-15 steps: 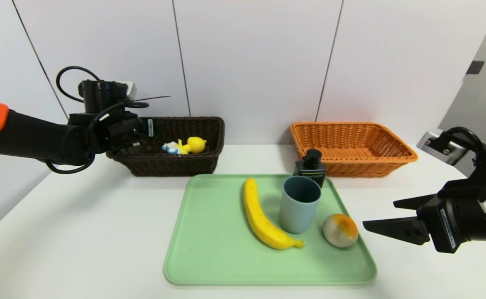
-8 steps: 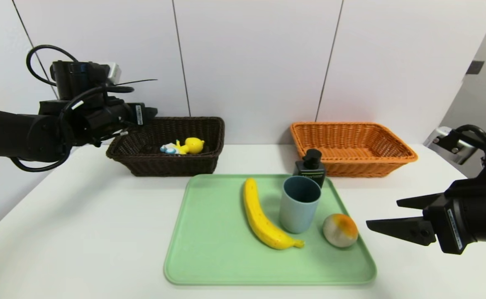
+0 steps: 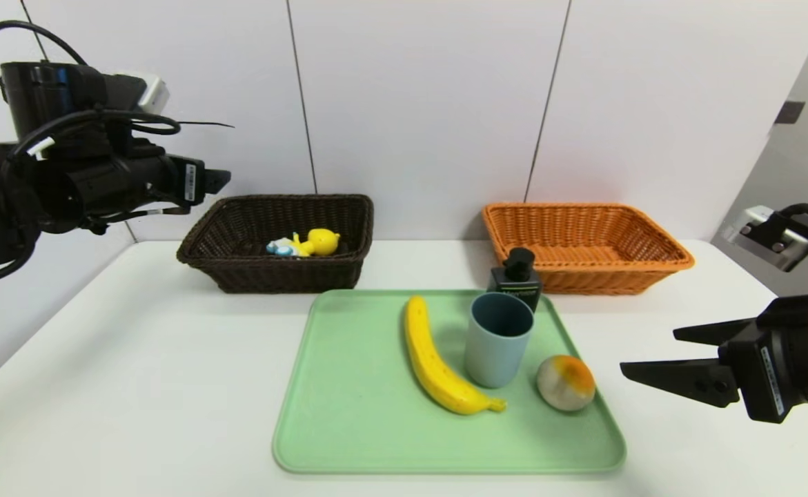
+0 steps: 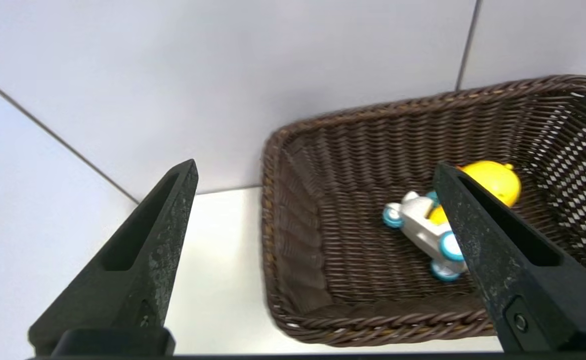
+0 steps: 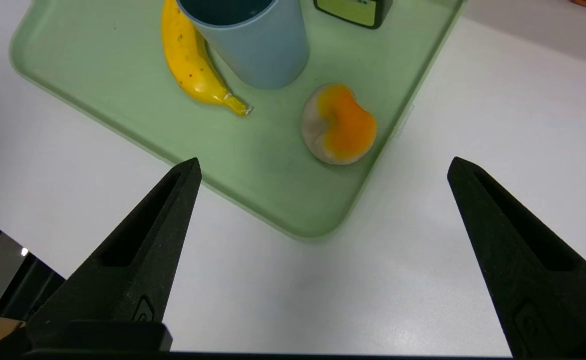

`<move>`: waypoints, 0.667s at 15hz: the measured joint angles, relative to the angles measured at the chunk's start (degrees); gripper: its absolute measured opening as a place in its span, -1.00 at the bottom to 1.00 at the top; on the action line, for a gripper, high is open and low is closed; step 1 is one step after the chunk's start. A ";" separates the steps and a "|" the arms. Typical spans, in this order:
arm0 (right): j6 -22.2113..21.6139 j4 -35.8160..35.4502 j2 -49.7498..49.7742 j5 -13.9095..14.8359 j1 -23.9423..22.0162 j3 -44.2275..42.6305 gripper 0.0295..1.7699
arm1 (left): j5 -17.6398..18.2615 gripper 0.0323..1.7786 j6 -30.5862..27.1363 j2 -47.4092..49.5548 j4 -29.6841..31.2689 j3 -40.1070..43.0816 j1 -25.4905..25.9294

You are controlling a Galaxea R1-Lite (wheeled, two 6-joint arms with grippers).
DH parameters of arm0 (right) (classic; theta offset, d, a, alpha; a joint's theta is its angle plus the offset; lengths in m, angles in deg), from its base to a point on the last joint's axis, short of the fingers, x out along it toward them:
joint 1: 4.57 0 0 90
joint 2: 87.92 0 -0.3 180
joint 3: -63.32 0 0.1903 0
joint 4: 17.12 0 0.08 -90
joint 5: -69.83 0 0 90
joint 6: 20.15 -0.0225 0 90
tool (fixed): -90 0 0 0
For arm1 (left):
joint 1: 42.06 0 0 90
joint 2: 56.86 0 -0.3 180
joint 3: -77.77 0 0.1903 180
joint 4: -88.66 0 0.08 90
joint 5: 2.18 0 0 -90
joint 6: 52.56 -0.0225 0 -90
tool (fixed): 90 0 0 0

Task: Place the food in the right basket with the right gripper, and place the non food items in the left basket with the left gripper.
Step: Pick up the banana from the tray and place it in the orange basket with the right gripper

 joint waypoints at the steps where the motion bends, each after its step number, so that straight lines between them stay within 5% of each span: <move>1: -0.88 -0.02 0.30 -0.02 0.00 0.00 0.92 | -0.04 0.87 -1.06 0.95 -0.18 -0.11 0.41; 7: -1.62 0.20 1.88 -0.04 0.02 -0.07 0.92 | -0.34 0.88 -8.83 5.23 -1.56 -0.02 2.07; 10: -1.62 0.28 2.51 0.16 -0.02 -0.40 0.92 | 0.13 0.90 -6.12 8.29 -6.19 0.56 2.38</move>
